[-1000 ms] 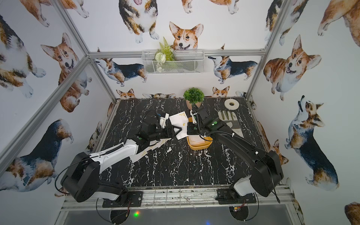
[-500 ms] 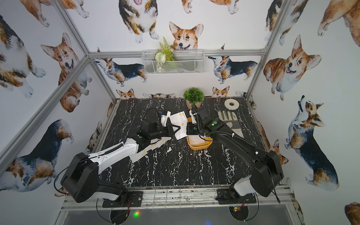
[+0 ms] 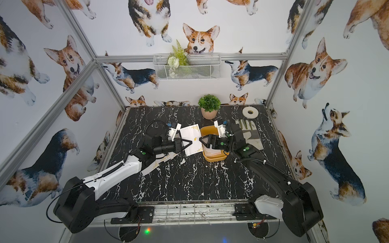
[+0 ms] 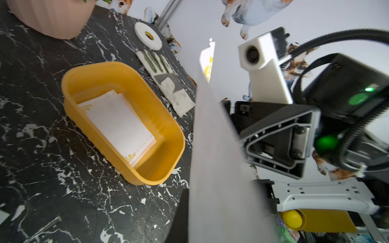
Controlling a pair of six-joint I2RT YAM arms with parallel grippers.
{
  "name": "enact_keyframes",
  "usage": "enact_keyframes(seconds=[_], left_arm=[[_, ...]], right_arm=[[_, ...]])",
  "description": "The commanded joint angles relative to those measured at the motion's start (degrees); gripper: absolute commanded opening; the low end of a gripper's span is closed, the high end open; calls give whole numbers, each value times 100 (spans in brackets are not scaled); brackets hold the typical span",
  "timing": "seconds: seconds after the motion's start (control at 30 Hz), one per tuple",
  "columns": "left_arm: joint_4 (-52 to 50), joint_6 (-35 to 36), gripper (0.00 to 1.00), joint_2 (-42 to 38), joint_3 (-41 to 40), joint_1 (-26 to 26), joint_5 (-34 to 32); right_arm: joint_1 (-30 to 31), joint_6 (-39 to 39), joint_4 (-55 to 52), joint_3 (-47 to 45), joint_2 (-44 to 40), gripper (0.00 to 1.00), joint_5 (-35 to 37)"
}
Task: Take out the stationery paper from the storage box
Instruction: Pick up the stationery paper from the storage box.
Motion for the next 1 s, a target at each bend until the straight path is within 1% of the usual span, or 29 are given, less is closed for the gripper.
enact_keyframes(seconds=[0.0,0.03,0.1,0.2,0.3,0.4,0.47,0.6,0.63,0.7,0.73,0.77,0.8,0.83,0.87,0.9,0.93,0.97], left_arm=[[1016,-378,0,-30,-39,8,756],[1177,-482,0,-30,-51,8,852],[1313,-575,0,-43,-67,8,928],[1183,-509,0,-109,-71,8,885],[1015,-406,0,-200,-72,8,822],[667,-215,0,-313,-41,8,711],[323,-18,0,-405,12,12,625],[168,98,0,-539,-5,51,568],[161,94,0,-557,-15,68,557],[129,102,0,-580,-35,87,529],[118,104,0,-584,-49,104,516],[117,101,0,-590,-63,120,513],[120,101,0,-601,-73,130,500],[98,98,0,-608,-82,144,496],[98,98,0,-618,-91,163,484],[94,92,0,-634,-104,187,464],[89,84,0,-653,-111,205,436],[85,75,0,-667,-134,223,423]], right_arm=[[-51,967,2364,-79,147,84,-1388],[-51,1078,2551,-36,282,84,-1604],[-51,1408,3132,-71,512,82,-1819],[-51,1794,3790,-129,733,75,-1981],[-50,1881,3952,-131,810,59,-2133],[-51,1791,3815,-164,722,38,-2158],[-51,1605,3506,-165,599,24,-2126],[-51,1174,2787,-104,363,2,-2058],[-51,1065,2584,-78,301,0,-2023],[-51,897,2265,-51,204,0,-1912],[-51,829,2136,-42,159,6,-1881],[-51,793,2072,-33,128,18,-1868],[-51,772,2023,-33,110,25,-1879],[-51,745,1968,-24,99,28,-1882],[-51,727,1915,-24,106,27,-1906],[-51,699,1867,-15,115,5,-1953],[-51,680,1854,-28,132,0,-2018],[-43,673,1860,-54,134,0,-2048]])
